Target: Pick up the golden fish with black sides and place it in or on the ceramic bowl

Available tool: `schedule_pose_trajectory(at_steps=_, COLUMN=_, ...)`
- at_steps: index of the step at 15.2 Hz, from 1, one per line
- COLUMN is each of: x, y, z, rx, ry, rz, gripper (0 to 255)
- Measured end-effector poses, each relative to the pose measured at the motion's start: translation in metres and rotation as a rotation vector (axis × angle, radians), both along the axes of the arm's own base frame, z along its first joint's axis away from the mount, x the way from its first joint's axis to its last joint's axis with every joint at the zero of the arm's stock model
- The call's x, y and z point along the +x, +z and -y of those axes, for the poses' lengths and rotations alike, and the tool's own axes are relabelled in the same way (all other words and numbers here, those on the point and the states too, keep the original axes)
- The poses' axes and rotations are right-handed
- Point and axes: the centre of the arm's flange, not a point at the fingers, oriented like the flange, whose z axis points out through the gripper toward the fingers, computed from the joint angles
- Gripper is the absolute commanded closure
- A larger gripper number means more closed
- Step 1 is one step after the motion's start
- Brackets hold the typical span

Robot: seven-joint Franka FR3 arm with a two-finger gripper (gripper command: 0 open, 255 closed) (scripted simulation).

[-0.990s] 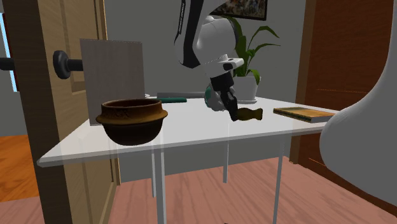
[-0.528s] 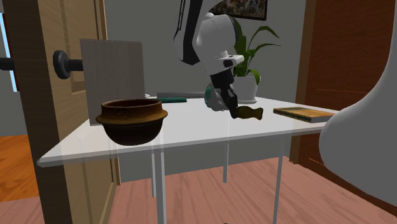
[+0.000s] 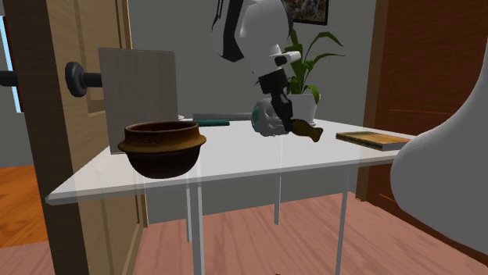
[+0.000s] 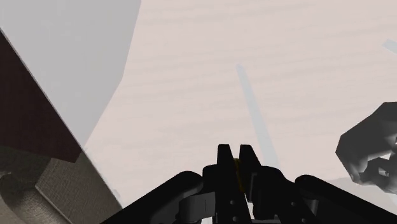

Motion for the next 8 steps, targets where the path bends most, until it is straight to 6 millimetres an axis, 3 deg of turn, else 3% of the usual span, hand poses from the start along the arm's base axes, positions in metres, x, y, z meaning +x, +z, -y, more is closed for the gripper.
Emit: schedule_pose_trajectory(at_steps=8, x=0.002, y=0.043, z=0.001, rx=0.000, ry=0.000, rz=0.000, gripper=255)
